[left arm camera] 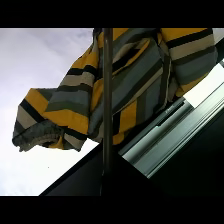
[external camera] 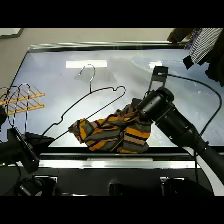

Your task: Fold the clothes and pants, and hang the long-sleeved shirts on hangers.

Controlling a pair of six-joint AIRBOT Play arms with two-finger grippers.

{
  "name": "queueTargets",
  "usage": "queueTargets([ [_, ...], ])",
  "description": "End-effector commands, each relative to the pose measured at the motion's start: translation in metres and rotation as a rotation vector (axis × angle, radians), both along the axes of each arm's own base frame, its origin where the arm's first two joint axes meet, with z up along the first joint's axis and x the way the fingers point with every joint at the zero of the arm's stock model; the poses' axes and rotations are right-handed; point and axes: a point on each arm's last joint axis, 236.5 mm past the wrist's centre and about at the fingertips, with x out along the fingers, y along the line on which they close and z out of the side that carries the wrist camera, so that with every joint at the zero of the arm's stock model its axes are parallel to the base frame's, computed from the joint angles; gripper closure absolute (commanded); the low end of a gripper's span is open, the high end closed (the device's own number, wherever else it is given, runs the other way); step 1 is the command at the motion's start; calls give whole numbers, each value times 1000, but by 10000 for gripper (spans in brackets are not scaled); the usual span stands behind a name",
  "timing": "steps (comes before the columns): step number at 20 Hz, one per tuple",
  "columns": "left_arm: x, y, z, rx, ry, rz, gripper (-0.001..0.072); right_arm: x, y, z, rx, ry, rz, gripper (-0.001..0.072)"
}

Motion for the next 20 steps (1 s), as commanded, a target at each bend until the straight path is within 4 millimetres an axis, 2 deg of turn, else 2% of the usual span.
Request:
queueTargets([
  [1,-9,-3,-3,-9,24,-21,688,11,1,-8,169,8,-110,680],
  [3,-12,-6,-11,-8,48,-37,689,22,6,-11,293,24,-113,680],
  [5,-17,-13,-20,-13,81,-67,689,25,11,-14,371,53,-100,680],
  [9,-14,-18,-18,-39,66,-71,689,24,11,-15,384,67,-95,680],
  [13,-25,-26,-13,-83,88,-101,688,28,5,-19,353,62,-103,680],
  [17,-40,-18,-22,-40,133,-122,688,33,8,-32,356,81,-127,680],
  [20,-40,-15,-26,-18,138,-121,688,36,14,-31,381,74,-127,680],
])
